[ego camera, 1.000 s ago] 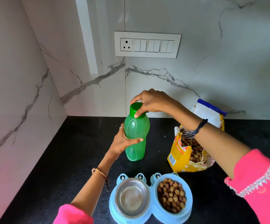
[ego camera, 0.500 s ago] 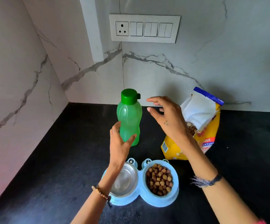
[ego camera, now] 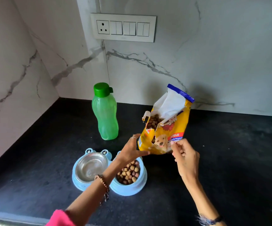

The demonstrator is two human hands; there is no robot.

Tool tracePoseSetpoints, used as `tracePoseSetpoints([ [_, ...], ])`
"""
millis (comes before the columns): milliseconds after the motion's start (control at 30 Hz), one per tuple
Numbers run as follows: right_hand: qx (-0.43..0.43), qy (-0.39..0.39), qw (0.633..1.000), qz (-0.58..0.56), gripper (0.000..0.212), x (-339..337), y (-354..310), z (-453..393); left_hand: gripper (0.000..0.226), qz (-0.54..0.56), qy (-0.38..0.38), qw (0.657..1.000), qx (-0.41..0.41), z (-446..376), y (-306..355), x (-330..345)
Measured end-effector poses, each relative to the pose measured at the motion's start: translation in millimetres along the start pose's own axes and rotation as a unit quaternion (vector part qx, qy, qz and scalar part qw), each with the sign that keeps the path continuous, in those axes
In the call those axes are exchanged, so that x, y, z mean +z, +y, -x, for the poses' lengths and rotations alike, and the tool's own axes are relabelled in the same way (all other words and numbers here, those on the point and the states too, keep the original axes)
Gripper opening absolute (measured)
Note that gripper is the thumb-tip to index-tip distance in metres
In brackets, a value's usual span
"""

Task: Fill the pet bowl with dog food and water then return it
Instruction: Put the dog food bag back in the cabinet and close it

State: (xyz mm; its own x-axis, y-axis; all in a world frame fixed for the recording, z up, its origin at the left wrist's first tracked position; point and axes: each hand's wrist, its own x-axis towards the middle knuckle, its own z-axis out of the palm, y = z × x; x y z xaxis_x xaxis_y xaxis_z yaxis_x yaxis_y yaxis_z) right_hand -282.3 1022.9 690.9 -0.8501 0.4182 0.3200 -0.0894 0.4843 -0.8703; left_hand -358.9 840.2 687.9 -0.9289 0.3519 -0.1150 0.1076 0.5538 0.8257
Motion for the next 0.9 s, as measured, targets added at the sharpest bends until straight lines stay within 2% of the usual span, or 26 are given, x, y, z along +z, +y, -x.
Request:
tracePoseSetpoints([
  [33,0.007,0.004,1.0,0.003,0.013,-4,12,1,0.08,0.0,-0.005,1.0,-0.006,-3,2,4],
  [100,0.028,0.003,1.0,0.006,0.018,-10,34,-1,0.086,0.0,-0.014,1.0,-0.023,-10,6,10],
  [267,0.111,-0.091,0.989,-0.027,0.061,-6,78,-17,0.11,-0.029,-0.029,0.996,-0.085,-37,4,17],
  [433,0.149,-0.187,0.971,-0.013,0.098,0,105,-44,0.108,-0.06,-0.088,0.99,-0.097,-60,6,15],
  [533,0.149,-0.25,0.956,-0.028,0.113,0,112,-64,0.117,-0.061,-0.139,0.982,-0.109,-71,4,11],
  [700,0.136,-0.353,0.921,-0.096,0.113,7,117,-89,0.131,-0.079,-0.192,0.97,-0.128,-88,-11,7],
  [800,0.143,-0.365,0.917,-0.068,0.118,13,125,-96,0.128,-0.087,-0.201,0.968,-0.123,-92,-17,9],
  [900,0.134,-0.339,0.931,-0.024,0.116,21,139,-98,0.122,-0.086,-0.165,0.976,-0.113,-94,-25,13],
])
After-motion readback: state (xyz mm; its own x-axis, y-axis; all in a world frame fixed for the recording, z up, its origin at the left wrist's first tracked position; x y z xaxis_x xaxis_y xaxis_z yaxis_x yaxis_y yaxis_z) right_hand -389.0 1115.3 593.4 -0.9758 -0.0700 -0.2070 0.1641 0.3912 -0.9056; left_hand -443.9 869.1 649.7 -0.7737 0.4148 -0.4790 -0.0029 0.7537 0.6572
